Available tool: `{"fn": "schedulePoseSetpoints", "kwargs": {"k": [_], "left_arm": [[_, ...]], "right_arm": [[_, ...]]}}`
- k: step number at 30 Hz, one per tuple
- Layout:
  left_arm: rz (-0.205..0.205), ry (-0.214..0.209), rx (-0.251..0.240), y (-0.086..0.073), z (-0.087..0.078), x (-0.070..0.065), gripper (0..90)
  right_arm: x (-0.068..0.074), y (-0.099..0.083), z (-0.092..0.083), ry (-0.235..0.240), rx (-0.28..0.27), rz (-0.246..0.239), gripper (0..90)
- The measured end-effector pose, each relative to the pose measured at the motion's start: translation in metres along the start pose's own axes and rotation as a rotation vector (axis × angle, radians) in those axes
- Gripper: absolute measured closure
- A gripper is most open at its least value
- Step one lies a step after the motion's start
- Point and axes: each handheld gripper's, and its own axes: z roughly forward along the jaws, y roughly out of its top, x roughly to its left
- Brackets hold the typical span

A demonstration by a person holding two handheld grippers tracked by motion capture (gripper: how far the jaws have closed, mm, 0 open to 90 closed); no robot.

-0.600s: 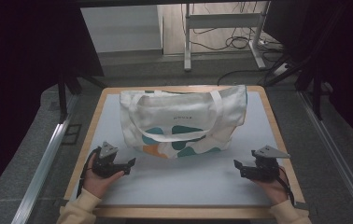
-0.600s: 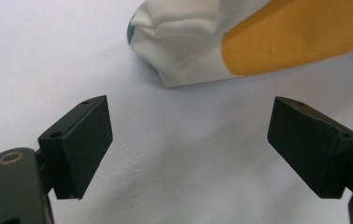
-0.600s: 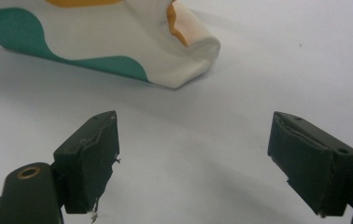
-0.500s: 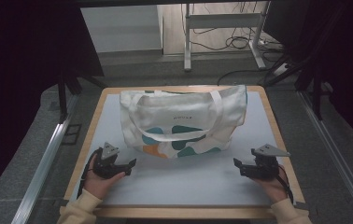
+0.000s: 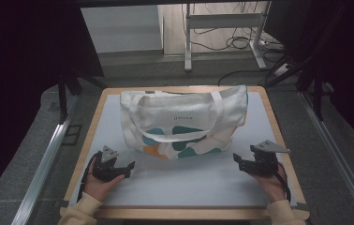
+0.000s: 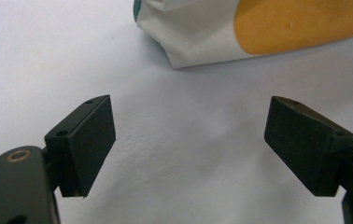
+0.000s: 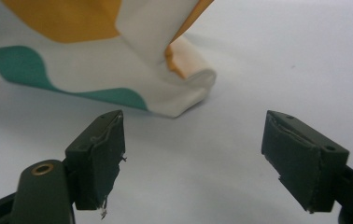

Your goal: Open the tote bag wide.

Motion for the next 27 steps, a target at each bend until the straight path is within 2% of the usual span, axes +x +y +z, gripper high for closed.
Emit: {"fn": "schedulePoseSetpoints", "kwargs": {"k": [5,8,12,13,17,20,22,25,27], "left_arm": [[-0.001,0.001,-0.016,0.003,-0.006,-0.006,18.0],[0.007,0.005,-0.012,0.003,-0.004,-0.006,17.8],[-0.01,-0.003,-0.018,0.004,0.0,-0.002,17.3],[-0.004,-0.022,-0.017,0.008,0.003,-0.003,17.3],[0.028,-0.046,-0.029,0.015,0.006,-0.007,17.3],[0.047,-0.048,-0.042,0.016,0.005,-0.013,17.5],[0.065,-0.041,-0.044,0.014,0.004,-0.015,17.8],[0.054,-0.044,-0.048,0.014,0.001,-0.014,19.6],[0.03,-0.057,-0.064,0.017,-0.006,-0.009,21.3]], "right_arm": [[-0.002,-0.005,-0.004,0.042,0.002,0.001,22.0],[-0.005,-0.004,-0.005,0.048,-0.006,0.004,22.2],[-0.007,-0.003,-0.003,0.053,-0.005,0.02,22.8],[-0.006,-0.004,-0.002,0.064,0.0,0.022,22.8],[-0.004,-0.008,-0.004,0.06,0.014,0.016,22.5],[-0.004,-0.008,-0.01,0.04,-0.01,0.027,22.5],[-0.006,-0.004,-0.015,0.043,-0.032,0.036,22.7],[-0.008,0.0,-0.017,0.048,-0.047,0.045,23.1],[-0.008,0.004,-0.018,0.055,-0.053,0.043,24.4]]}}
